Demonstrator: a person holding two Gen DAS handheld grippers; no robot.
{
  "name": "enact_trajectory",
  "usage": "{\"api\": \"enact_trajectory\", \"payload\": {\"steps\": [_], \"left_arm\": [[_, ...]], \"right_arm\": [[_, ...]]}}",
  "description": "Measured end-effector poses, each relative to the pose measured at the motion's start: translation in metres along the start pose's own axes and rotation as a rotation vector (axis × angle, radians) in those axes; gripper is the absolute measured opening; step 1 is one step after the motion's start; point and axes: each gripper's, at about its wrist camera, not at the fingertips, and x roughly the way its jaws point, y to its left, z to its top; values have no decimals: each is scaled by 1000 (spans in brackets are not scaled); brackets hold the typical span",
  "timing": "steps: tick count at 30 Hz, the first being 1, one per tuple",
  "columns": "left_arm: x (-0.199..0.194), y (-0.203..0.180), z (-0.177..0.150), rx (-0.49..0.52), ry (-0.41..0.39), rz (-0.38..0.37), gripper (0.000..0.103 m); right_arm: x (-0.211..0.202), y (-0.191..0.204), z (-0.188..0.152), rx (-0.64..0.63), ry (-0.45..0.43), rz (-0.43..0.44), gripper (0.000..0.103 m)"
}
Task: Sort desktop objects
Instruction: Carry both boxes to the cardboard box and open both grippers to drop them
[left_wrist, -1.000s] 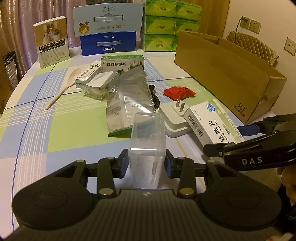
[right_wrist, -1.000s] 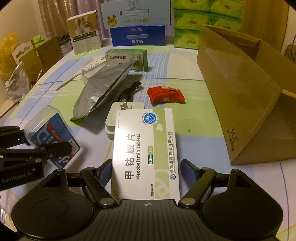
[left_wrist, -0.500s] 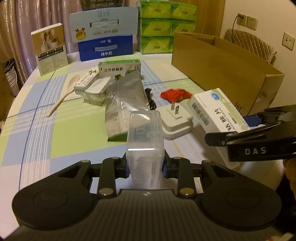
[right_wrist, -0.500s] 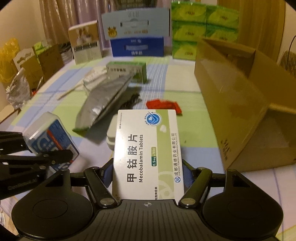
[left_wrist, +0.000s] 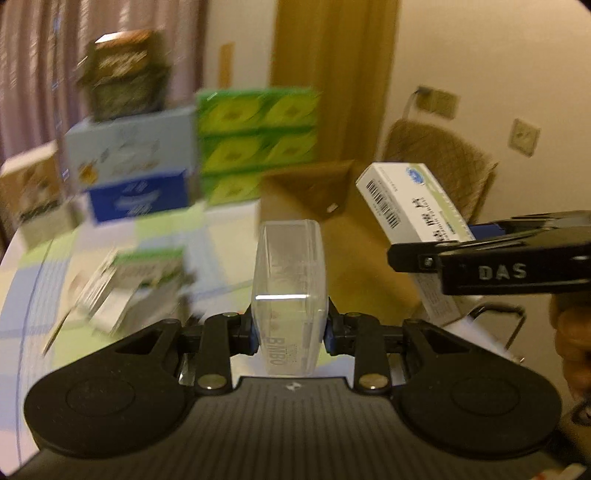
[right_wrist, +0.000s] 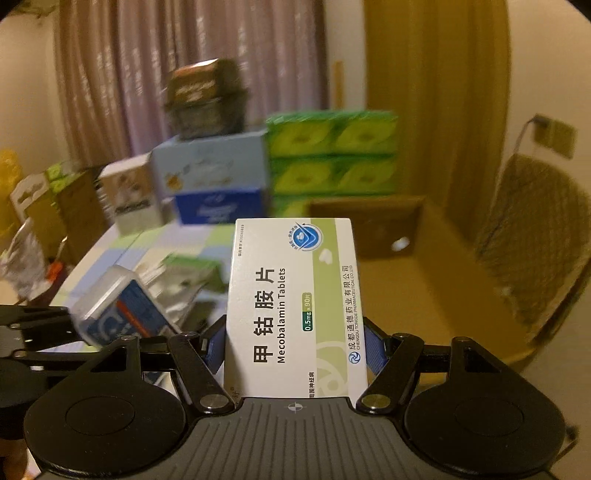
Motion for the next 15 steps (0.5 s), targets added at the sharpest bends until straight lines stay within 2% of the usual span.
{"api": "enact_trajectory", "payload": {"steps": [4, 7, 15], "left_arm": [[23, -31, 36, 30, -24, -55, 26], [45, -48, 54, 35, -19, -78, 26], [94, -83, 76, 42, 13, -102, 26]], "right_arm": [[6, -50, 24, -2, 1, -64, 68], [13, -79, 37, 13, 16, -71, 68], [50, -130, 42, 75, 79, -74, 68]]}}
